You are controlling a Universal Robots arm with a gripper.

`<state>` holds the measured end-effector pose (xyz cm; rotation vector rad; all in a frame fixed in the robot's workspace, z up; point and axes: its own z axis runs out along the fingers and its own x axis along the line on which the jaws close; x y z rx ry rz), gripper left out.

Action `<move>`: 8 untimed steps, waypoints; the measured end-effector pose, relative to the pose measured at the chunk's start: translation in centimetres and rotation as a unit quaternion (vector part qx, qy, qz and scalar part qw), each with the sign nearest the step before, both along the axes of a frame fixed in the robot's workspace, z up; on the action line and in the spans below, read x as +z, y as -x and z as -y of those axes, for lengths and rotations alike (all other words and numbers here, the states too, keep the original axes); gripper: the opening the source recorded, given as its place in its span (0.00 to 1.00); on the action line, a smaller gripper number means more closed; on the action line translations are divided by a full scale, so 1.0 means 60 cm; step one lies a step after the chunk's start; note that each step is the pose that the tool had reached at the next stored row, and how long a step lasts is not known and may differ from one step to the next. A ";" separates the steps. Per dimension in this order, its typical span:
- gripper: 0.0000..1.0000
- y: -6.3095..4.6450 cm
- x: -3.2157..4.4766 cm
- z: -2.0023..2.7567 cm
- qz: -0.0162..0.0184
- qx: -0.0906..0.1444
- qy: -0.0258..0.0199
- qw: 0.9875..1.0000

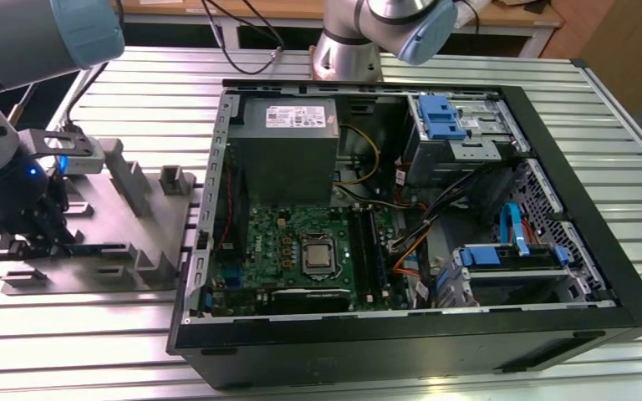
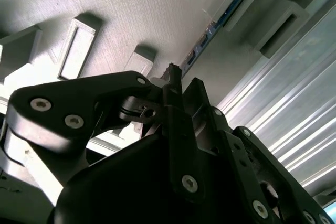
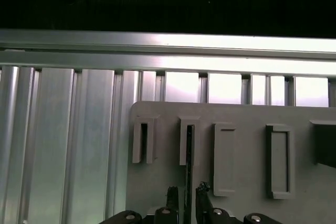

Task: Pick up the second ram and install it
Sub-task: 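Pick up the second ram and move it above second insertion slot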

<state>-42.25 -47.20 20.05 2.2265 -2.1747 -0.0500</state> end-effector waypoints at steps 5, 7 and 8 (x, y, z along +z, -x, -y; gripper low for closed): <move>0.27 0.000 -0.001 -0.0027 0.000 0.000 0.000 1.000; 0.27 0.000 -0.001 -0.0028 0.000 0.000 0.000 1.000; 0.27 0.000 -0.001 -0.0028 0.000 0.000 0.000 1.000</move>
